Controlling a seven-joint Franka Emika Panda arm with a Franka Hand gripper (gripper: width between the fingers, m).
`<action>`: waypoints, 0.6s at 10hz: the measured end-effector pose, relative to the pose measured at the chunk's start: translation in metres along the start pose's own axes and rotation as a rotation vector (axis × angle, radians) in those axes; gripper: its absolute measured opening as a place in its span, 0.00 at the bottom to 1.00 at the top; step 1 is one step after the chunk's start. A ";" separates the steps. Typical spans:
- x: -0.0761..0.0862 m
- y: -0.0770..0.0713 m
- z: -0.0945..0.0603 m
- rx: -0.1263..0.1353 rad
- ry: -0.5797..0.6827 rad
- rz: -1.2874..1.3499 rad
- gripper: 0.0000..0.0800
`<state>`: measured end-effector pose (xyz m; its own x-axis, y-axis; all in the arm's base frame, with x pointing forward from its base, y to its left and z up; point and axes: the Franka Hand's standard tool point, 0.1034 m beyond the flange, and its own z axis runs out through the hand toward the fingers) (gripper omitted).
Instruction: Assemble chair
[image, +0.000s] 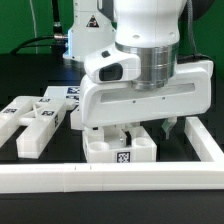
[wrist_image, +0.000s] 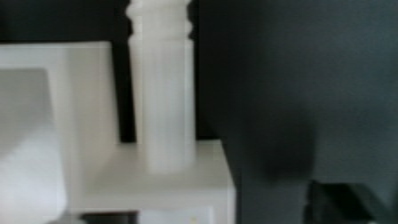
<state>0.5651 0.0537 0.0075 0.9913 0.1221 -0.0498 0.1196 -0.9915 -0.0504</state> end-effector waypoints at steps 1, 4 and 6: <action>0.000 0.000 0.000 0.001 0.000 0.001 0.31; 0.000 0.000 0.000 0.002 0.000 0.003 0.04; 0.000 0.000 0.000 0.002 0.000 0.003 0.04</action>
Offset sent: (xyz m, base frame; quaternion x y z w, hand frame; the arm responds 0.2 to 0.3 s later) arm 0.0000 0.0000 0.0000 0.0000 0.0000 0.0000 1.0000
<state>0.5651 0.0539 0.0075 0.9917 0.1187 -0.0498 0.1161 -0.9919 -0.0521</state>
